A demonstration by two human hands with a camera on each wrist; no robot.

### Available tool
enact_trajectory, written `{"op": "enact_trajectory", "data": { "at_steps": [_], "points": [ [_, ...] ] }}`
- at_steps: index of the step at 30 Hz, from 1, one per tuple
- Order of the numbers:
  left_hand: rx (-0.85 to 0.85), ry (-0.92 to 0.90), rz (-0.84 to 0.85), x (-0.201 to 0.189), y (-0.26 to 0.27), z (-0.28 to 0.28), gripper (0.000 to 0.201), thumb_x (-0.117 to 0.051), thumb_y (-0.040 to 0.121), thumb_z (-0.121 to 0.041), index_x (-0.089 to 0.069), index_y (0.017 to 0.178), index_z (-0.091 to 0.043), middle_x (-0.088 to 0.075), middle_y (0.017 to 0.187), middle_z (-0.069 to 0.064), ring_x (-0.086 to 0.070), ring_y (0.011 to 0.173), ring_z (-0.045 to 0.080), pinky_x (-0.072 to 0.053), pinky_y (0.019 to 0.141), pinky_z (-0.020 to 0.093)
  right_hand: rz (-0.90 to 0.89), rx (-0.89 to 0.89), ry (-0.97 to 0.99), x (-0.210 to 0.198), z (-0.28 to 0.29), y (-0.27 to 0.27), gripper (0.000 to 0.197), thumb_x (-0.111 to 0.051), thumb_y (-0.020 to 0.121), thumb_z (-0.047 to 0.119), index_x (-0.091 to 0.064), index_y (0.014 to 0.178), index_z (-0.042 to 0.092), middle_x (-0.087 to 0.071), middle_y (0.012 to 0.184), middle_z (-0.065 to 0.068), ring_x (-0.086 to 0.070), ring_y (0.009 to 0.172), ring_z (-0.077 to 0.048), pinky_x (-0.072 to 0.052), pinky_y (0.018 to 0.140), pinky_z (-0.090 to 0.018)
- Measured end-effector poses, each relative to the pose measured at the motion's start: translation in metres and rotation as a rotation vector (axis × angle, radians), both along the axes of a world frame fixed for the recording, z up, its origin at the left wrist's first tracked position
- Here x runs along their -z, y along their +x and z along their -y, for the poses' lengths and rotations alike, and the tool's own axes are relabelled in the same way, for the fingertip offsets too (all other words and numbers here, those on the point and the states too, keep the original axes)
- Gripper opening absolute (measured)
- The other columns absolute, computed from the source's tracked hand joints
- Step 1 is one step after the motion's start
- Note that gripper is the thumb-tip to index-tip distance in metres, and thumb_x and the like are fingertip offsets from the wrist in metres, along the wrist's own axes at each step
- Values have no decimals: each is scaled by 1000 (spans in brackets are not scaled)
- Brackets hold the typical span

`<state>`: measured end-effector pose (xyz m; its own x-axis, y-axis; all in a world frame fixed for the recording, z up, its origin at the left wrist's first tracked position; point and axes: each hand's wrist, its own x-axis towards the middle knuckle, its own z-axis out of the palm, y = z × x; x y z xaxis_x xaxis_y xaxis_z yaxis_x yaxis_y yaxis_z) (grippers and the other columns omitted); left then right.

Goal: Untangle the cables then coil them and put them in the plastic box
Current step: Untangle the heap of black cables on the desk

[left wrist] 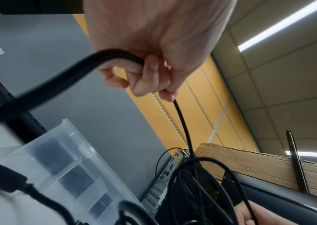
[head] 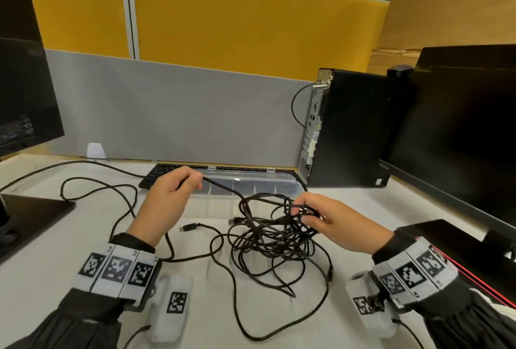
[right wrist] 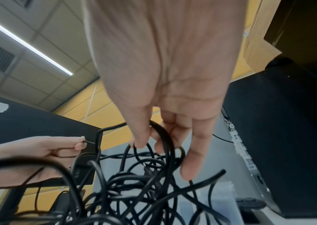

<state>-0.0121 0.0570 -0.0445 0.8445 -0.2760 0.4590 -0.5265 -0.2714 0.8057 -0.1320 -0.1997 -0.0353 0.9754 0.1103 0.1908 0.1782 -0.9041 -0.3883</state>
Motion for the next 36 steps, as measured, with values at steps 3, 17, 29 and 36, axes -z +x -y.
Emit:
{"op": "enact_trajectory", "data": {
  "at_steps": [3,17,29,36],
  "points": [
    [15,-48,-19,2,-1,1,28,-43,97,-24,-55,74,-14,-37,55,-7,-33,53,10,-28,55,26,12,37,-58,0,-2,-1,18,-51,95,23,-44,106,36,-47,92,18,-50,84,0,-41,73,-8],
    [13,-24,-92,8,6,4,32,-35,100,-17,-58,79,-8,-47,66,-6,-40,62,10,-31,59,27,-226,96,-361,13,-44,-21,32,-47,93,40,-71,93,19,-69,96,4,-53,88,-13,-40,78,-30],
    [104,713,32,13,-3,17,19,-41,97,-32,-56,94,-42,-52,104,-15,-46,91,6,-32,93,36,-170,313,-350,17,-34,-10,28,-50,91,47,-66,107,31,-38,103,6,-36,107,-14,-32,83,-27],
    [272,1006,72,11,-16,34,24,-50,87,-55,-57,106,-42,-51,110,-12,-36,109,12,-25,96,39,-220,270,-394,22,-47,-3,35,-55,84,55,-71,99,27,-31,102,5,-25,102,-14,-31,94,-35]
  ]
}}
